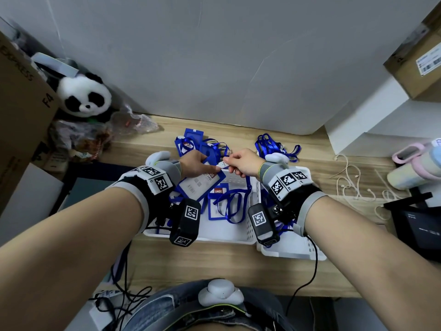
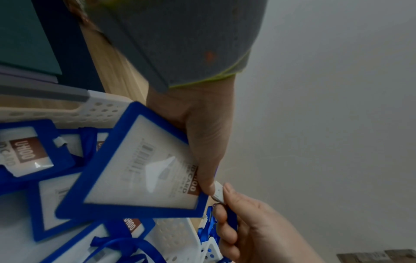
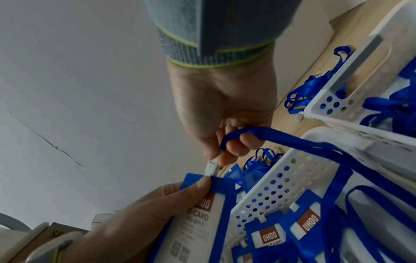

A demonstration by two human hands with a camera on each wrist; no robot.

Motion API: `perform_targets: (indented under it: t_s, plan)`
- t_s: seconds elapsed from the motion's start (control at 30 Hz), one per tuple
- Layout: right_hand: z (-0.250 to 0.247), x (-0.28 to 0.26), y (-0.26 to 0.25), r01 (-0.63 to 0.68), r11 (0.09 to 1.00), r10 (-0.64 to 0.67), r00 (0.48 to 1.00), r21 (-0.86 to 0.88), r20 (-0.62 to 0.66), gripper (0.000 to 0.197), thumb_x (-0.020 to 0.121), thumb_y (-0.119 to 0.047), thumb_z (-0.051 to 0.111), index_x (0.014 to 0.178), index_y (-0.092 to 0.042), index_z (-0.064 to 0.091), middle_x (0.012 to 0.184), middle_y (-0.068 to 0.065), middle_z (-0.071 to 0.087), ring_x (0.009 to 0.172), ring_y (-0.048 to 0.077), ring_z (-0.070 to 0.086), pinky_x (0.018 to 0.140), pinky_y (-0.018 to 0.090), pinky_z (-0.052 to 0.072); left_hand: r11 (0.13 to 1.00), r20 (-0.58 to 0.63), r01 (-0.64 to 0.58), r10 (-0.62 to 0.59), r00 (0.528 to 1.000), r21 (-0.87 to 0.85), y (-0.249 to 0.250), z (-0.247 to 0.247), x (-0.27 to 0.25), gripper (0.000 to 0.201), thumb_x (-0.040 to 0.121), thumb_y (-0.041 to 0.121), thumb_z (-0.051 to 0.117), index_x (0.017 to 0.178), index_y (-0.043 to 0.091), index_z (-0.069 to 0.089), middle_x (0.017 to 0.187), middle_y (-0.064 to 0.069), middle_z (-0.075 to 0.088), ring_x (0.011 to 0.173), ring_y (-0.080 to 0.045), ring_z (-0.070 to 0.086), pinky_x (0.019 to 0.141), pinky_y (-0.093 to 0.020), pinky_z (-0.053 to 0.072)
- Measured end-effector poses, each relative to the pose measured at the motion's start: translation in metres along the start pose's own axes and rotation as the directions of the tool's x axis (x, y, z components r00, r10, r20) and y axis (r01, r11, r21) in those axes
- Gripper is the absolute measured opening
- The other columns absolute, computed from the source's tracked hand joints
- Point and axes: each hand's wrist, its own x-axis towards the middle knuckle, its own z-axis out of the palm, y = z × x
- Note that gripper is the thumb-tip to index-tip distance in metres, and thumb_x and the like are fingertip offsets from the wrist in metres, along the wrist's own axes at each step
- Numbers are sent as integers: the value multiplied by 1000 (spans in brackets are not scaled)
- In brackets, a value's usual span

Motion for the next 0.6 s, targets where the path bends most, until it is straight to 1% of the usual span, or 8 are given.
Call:
perform_targets:
  t_s: [0.07,0.17,0.27,0.33,0.4,0.47,0.53,0.6]
  plan:
    - [0,-1,0,-8,1000,8,1000,-17,19,26,96,-23,49,72,-15,55,63,-1,56,48,9,40,37,13,35,999,-13,-26,27,1000,45,-2,1,1,37,82,44,65,66,17,47,64,-1,53,55,-13,53,53,-22,39]
    - [2,-1,-2,-7,999,7,1000,-48,0,27,96,-22,49,71,-15,55,64,-1,59,49,9,43,40,15,37,996,-19,-43,45,999,74,-4,1,0,36,82,44,65,66,16,50,62,1,54,54,-11,53,52,-21,38]
    - [4,0,-5,-40,997,38,999,-62,-34,27,96,-22,49,71,-15,55,62,-2,57,50,9,43,44,18,37,989,-38,-76,81,996,125,-1,1,-3,38,83,41,66,62,16,46,57,1,47,49,-10,45,48,-20,33]
    - [5,2,-7,-76,996,75,997,-47,-33,27,95,-22,50,70,-14,55,60,-2,54,49,9,42,44,18,36,984,-52,-101,109,993,147,0,0,-5,39,83,38,67,59,17,45,54,2,43,47,-10,40,47,-20,29]
    - [6,3,-10,-116,992,114,993,-56,-38,25,95,-21,51,72,-12,57,58,-1,52,48,9,41,44,18,35,981,-45,-121,129,991,150,0,-1,-6,36,83,37,67,60,17,48,53,3,44,46,-9,41,46,-20,29]
    - [6,5,-13,-156,985,152,987,-76,-55,20,93,-21,52,81,-8,61,58,-1,52,48,10,41,44,19,34,982,-37,-129,135,990,141,0,0,-6,31,82,37,68,63,18,53,53,4,47,46,-9,43,45,-20,31]
    - [5,7,-14,-185,980,180,982,-78,-65,16,93,-20,53,88,-7,61,59,0,51,49,10,40,44,19,34,982,-40,-137,143,989,130,0,1,-6,28,82,37,68,65,17,57,54,3,47,47,-10,42,46,-21,31]
    - [4,8,-14,-204,977,199,978,-63,-67,16,92,-20,54,84,-8,59,60,0,50,49,10,40,45,19,33,982,-46,-146,152,987,123,1,2,-5,27,82,36,68,68,15,59,55,2,47,48,-11,41,46,-21,31]
